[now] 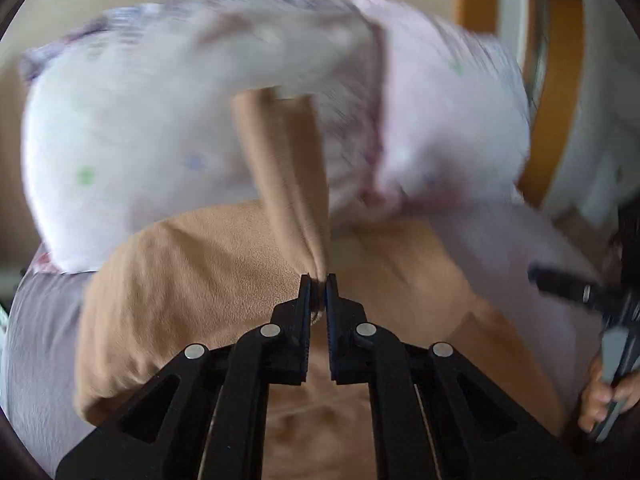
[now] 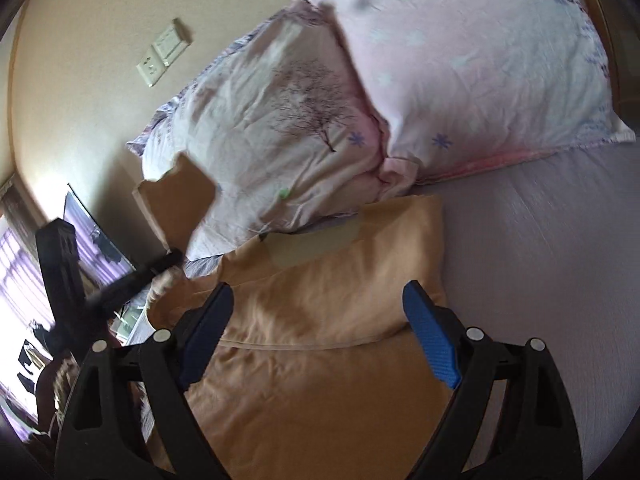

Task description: Fold small clothes

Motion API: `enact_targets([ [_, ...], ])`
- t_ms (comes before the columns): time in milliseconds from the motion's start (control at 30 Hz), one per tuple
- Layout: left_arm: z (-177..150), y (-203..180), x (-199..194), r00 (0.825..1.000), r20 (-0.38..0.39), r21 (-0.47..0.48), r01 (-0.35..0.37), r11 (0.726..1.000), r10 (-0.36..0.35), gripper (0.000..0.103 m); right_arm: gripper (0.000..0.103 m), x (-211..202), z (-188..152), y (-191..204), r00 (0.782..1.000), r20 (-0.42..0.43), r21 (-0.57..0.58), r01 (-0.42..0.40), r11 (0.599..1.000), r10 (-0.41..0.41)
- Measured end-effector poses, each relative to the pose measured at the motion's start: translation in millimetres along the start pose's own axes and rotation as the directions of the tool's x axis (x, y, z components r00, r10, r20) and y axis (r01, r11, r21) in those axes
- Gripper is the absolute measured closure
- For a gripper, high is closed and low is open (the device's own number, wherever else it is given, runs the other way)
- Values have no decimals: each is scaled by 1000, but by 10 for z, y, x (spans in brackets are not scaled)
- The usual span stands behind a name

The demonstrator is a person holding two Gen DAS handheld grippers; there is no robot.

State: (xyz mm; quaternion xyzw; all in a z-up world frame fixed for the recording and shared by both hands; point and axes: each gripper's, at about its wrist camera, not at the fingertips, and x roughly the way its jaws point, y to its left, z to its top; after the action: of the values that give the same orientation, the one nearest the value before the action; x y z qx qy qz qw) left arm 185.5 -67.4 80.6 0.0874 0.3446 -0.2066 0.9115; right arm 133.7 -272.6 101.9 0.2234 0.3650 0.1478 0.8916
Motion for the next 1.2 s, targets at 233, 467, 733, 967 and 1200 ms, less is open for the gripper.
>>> enact_targets([
  [233, -560, -684, 132, 994, -106, 273, 33, 961, -4, 70, 32, 98, 50, -420, 996, -72, 112, 52, 992, -44],
  [467, -344, 656, -302, 974, 51, -27, -218, 976, 219, 24, 67, 629, 216, -386, 977, -184, 62, 118, 991, -105],
  [733, -726, 1210, 215, 952, -223, -114, -240, 964, 211, 24, 100, 1169, 32, -286, 910, -330, -99, 231, 968, -251],
  [967, -860, 1286, 154, 961, -227, -191, -205, 960, 160, 23, 99, 759, 314, -109, 945, -80, -99, 310, 946, -318],
  [1200, -878, 1241, 129, 959, -215, -195, -226, 954, 184, 22, 65, 729, 209, -248, 943, -90, -35, 319, 947, -321],
])
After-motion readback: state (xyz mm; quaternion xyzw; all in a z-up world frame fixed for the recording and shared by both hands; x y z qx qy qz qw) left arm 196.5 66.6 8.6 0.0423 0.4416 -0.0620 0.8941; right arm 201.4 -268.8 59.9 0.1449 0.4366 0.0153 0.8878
